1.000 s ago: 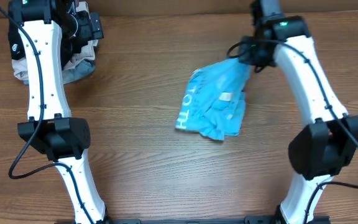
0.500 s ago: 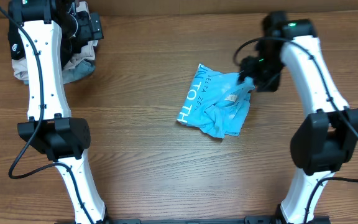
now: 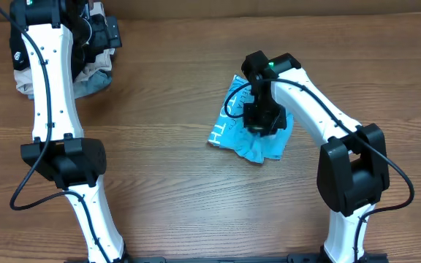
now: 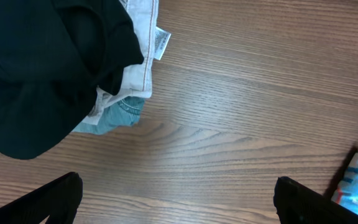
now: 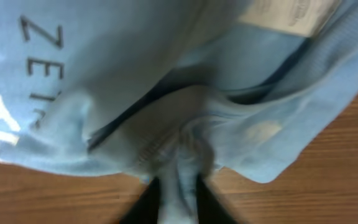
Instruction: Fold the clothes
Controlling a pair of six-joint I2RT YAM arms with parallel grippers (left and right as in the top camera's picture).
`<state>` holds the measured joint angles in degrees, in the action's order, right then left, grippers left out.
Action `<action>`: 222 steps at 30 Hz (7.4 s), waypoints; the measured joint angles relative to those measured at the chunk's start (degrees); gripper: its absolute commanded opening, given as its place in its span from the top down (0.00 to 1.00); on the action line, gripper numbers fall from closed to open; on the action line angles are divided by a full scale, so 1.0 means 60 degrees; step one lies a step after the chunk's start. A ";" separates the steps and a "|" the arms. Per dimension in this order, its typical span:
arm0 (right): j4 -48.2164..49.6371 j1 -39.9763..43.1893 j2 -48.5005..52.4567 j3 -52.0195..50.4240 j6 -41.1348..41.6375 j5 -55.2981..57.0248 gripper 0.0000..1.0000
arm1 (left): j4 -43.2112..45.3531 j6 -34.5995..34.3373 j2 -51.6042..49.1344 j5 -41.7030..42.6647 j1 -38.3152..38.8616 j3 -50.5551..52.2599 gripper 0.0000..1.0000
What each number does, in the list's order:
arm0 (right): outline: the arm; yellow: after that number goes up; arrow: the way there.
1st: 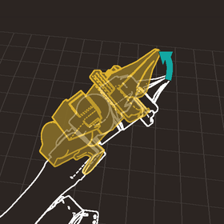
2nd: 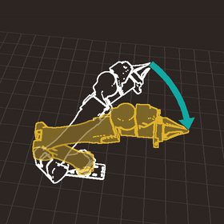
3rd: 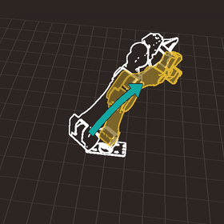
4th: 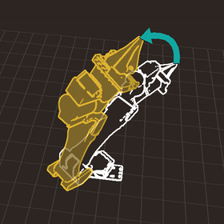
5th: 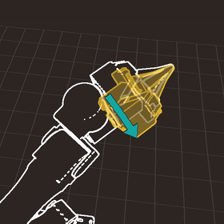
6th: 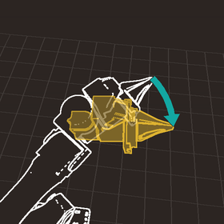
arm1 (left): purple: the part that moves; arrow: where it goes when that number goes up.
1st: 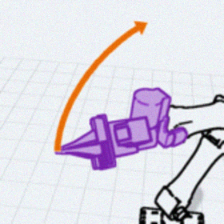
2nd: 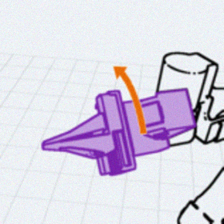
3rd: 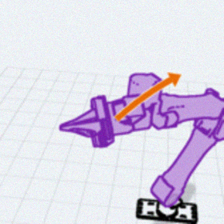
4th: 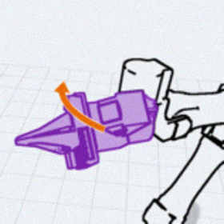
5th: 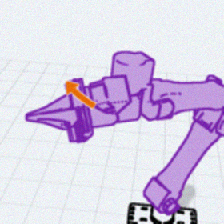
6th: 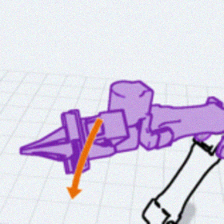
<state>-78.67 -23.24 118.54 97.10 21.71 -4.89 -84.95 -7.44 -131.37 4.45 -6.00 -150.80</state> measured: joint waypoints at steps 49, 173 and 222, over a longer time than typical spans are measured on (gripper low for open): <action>0.0106 0.4918 -0.3767 -0.1166 0.0178 -0.0364 0.00 | -0.1359 0.3570 -0.1468 0.1657 0.5566 0.0346 0.00; 0.1166 0.4918 -0.3767 -0.1166 -0.0616 -0.0404 0.00 | -0.0018 0.3300 0.0055 -0.1643 -0.2463 -0.4601 0.96; 0.0976 0.4911 -0.3767 -0.1166 -0.0627 -0.0896 0.00 | 0.8932 -0.0557 -0.1432 -0.1909 -0.0528 0.2379 0.00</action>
<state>-72.82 6.22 95.94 90.11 17.96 -10.26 -31.35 -10.79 -139.96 -7.01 -9.17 -136.53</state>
